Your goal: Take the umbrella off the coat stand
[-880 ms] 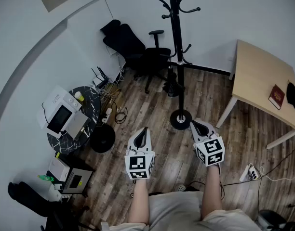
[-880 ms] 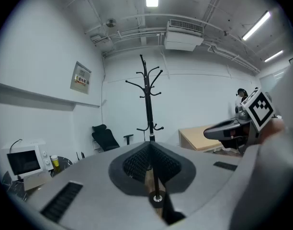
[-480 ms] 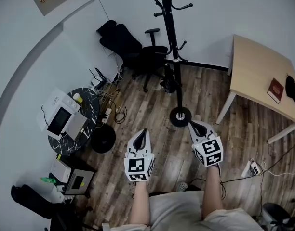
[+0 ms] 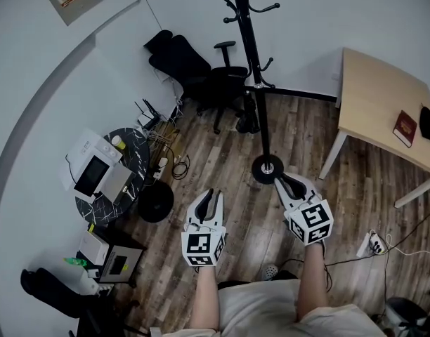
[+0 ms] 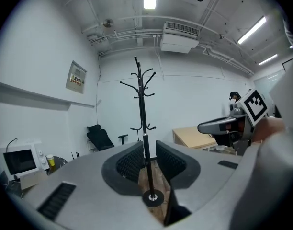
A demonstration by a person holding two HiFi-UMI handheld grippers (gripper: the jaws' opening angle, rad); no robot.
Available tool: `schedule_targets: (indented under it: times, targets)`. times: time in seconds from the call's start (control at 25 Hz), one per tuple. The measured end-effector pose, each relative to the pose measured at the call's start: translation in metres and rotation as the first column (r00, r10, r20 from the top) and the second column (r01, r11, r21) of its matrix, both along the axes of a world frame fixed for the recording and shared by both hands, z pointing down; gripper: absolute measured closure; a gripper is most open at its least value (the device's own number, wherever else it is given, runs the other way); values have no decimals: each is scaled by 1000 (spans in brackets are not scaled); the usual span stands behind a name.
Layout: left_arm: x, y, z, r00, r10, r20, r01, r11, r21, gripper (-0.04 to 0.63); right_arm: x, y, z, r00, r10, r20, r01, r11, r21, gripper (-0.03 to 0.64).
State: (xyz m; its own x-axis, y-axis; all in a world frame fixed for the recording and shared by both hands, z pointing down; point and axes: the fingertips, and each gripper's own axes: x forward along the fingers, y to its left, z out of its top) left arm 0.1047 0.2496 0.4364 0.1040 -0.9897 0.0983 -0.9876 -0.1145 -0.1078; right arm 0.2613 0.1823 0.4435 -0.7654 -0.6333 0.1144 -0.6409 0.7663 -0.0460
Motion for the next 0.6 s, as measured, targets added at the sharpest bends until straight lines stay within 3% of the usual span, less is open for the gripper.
schedule_targets:
  times: [0.12,0.24,0.36,0.6]
  targets:
    - [-6,4,-2,1000,-18,-9,18,1000,1,497,-8,8,-4,997,-68,41,68,998,-3,503]
    - [-13,10,12,999,-2,-51,-1,999,-43,480,-10,13,-6,993,-110,39,110,994,5,457]
    - [-37,22,26,991,-24,-128,14,997,-74,476,-13,20,-6,990,-129,57,128,992,20,456]
    - [-71,20,27,984,-62,-168,54,997,-53,451,-30,19,4,991,-115,75,115,993,6,460]
